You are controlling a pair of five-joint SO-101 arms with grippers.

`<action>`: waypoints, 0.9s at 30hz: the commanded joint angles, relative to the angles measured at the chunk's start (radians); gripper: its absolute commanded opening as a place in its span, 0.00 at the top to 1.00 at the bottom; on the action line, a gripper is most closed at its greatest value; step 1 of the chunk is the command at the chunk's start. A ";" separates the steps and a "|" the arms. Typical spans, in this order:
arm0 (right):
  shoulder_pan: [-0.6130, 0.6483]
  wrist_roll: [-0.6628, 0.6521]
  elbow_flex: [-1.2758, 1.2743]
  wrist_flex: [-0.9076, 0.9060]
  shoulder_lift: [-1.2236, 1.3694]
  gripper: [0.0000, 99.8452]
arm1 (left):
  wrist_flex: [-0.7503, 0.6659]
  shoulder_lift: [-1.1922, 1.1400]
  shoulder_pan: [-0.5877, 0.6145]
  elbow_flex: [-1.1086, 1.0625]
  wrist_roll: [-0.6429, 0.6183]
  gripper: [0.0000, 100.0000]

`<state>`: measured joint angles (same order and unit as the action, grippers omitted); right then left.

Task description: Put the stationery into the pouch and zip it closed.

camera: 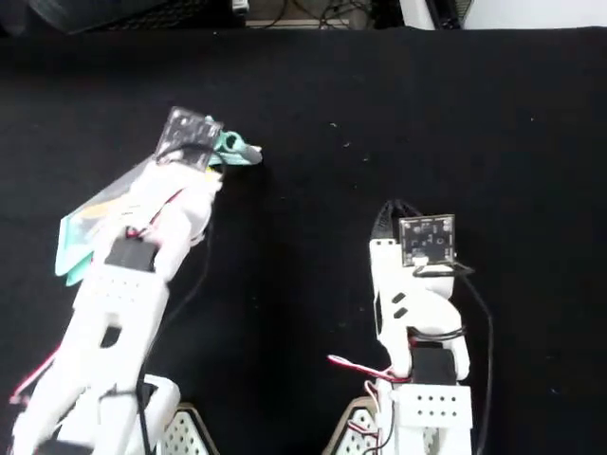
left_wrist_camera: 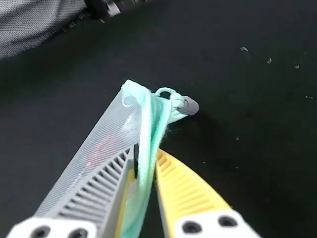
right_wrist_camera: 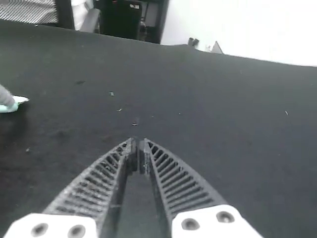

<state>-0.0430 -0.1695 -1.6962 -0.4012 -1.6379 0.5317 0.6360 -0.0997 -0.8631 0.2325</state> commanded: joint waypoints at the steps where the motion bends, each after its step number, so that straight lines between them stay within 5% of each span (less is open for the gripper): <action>1: -0.018 0.015 0.019 0.005 -0.019 0.97 | 0.018 -0.137 -0.038 0.166 -0.037 0.97; 14: -0.018 0.015 0.007 0.012 -0.019 0.97 | 0.190 -0.456 -0.183 0.624 -0.035 0.97; 21: -0.020 0.015 0.001 0.034 -0.012 0.97 | 0.192 -0.457 -0.186 0.674 -0.043 0.75; 27: -0.020 0.015 0.001 0.035 -0.012 0.97 | 0.193 -0.457 -0.200 0.745 -0.078 0.77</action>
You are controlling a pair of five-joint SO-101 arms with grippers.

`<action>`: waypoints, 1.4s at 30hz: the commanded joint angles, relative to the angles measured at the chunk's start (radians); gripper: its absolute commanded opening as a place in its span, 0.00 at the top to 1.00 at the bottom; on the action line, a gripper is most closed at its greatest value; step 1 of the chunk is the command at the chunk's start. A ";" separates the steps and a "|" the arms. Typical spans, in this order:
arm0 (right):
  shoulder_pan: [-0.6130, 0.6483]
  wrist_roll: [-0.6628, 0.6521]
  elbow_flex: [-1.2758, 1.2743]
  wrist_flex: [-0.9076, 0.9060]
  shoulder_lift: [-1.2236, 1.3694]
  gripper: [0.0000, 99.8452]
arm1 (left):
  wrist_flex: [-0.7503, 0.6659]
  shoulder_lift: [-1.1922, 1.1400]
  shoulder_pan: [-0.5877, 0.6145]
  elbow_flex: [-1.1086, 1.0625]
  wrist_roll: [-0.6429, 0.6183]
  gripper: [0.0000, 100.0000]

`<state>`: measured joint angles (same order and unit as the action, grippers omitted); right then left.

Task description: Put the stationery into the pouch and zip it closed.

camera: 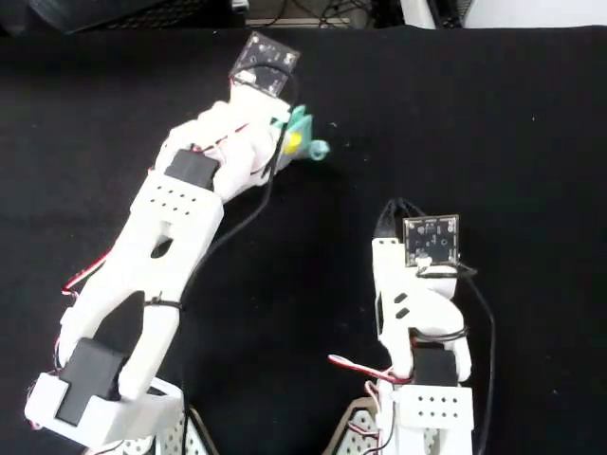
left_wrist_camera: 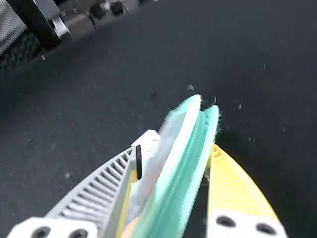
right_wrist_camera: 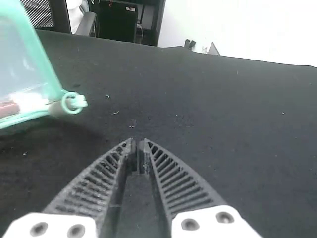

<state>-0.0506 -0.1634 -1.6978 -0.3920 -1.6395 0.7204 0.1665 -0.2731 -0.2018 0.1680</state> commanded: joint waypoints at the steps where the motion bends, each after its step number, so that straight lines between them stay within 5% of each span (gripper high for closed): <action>1: -0.012 0.009 0.002 0.025 -0.010 0.97 | 0.018 0.012 -0.031 0.088 -0.011 0.77; 15: -0.011 0.009 0.002 0.023 -0.008 0.97 | 0.138 0.063 -0.004 0.139 -0.005 0.77; 21: -0.011 0.009 0.002 0.021 -0.008 0.97 | 0.465 0.064 0.058 0.150 -0.005 0.77; 26: -0.011 0.009 0.002 0.021 -0.008 0.97 | 0.674 0.064 0.205 0.140 -0.009 0.98; 27: -0.011 0.009 0.002 0.021 -0.008 0.97 | 0.694 0.063 0.245 0.133 -0.011 0.96; 34: -0.009 0.014 0.002 0.021 -0.008 0.97 | 0.697 0.078 0.463 -0.076 -0.005 0.97; 42: -0.009 0.017 0.002 0.023 -0.008 0.97 | 0.417 0.417 0.636 -0.631 0.041 0.97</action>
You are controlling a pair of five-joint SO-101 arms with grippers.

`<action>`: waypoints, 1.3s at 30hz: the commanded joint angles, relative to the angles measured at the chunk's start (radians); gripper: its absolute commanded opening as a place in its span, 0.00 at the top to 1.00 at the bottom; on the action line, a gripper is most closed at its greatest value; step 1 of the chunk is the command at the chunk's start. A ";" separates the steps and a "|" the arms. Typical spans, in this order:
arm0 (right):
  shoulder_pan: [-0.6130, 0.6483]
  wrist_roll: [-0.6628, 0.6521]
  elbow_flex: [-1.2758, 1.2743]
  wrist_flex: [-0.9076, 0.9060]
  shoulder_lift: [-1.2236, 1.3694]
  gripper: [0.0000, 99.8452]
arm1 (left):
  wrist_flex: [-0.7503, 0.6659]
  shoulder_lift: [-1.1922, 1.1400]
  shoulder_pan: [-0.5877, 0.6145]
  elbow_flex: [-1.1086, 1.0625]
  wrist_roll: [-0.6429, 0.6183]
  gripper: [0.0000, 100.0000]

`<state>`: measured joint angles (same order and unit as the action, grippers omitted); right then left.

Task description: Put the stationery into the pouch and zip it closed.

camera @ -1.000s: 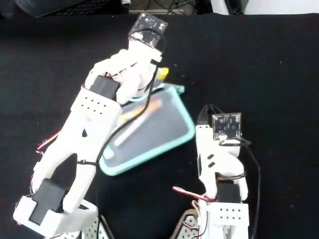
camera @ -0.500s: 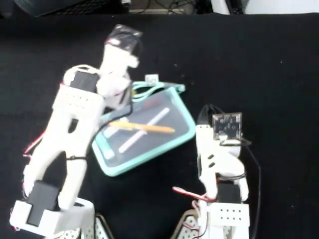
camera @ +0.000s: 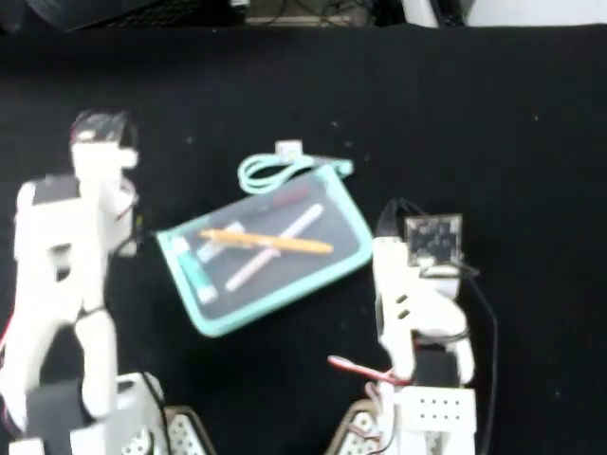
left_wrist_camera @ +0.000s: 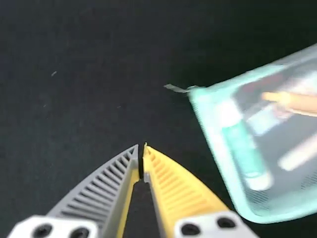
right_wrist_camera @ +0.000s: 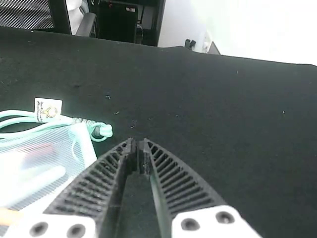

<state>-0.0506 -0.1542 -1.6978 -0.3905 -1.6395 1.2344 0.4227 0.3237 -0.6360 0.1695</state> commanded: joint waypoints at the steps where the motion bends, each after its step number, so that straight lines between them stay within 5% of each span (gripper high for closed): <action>1: -0.006 0.008 0.002 0.021 -0.008 0.97 | -0.137 0.218 0.048 -0.277 0.064 0.97; 6: 0.049 0.002 0.002 0.014 -0.008 0.97 | -0.252 0.505 0.097 -0.591 0.149 0.97; 21: 0.049 0.000 0.002 -0.043 -0.010 0.97 | -0.160 1.396 0.143 -1.063 0.147 0.97; 30: 0.048 0.000 0.002 -0.542 -0.018 0.97 | -0.066 1.386 -0.004 -1.064 0.149 0.97; 39: 0.051 0.003 0.004 -0.744 -0.019 0.97 | 0.041 1.392 0.002 -1.063 0.132 0.97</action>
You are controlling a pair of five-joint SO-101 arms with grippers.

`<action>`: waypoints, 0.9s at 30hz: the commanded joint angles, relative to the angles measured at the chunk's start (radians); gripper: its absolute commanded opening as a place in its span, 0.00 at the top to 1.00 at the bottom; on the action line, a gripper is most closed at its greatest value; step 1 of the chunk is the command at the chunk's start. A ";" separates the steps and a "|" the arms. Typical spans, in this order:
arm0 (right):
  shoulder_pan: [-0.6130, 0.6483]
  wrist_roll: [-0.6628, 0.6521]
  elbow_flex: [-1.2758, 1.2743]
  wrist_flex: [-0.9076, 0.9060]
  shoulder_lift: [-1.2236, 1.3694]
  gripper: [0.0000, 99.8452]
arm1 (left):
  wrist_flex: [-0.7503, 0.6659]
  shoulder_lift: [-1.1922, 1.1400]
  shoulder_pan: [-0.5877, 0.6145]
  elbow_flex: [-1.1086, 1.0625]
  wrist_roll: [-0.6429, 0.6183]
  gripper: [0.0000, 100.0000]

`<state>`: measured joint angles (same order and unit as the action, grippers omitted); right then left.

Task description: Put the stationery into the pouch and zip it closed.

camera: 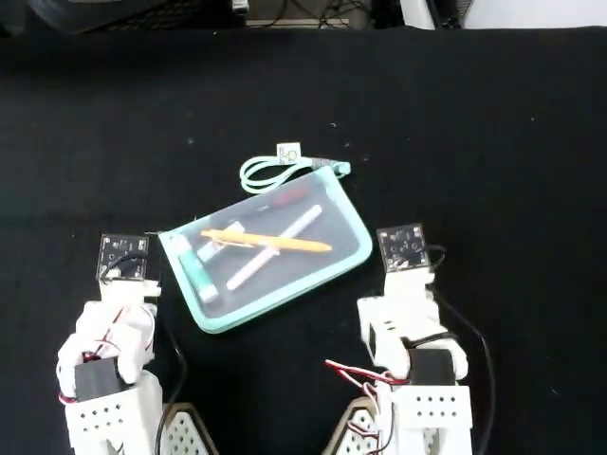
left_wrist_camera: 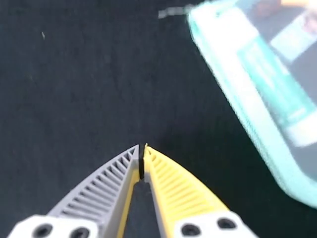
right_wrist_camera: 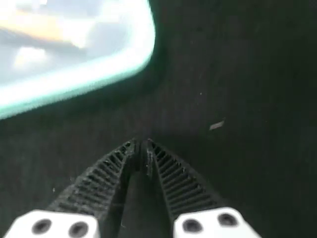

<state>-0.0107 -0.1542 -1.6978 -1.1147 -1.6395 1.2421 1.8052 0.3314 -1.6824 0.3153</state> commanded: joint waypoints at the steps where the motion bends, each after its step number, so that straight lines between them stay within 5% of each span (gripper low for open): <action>1: 0.011 0.003 0.004 -0.020 -0.019 0.97 | 0.034 0.009 -0.013 -0.016 -0.046 0.97; 9: 0.011 0.008 0.005 -0.026 -0.019 0.97 | 0.026 0.008 -0.016 -0.016 -0.479 0.97; 18: 0.014 0.009 0.007 -0.028 -0.019 0.97 | 0.025 0.005 -0.031 -0.016 -0.462 0.97; 27: 0.014 0.009 0.007 -0.028 -0.019 0.97 | 0.025 0.008 -0.203 -0.016 -0.456 0.97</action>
<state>-0.0107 -0.1542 -1.6978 -1.1377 -1.6395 1.2559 1.8052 0.1412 -1.6824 -0.1419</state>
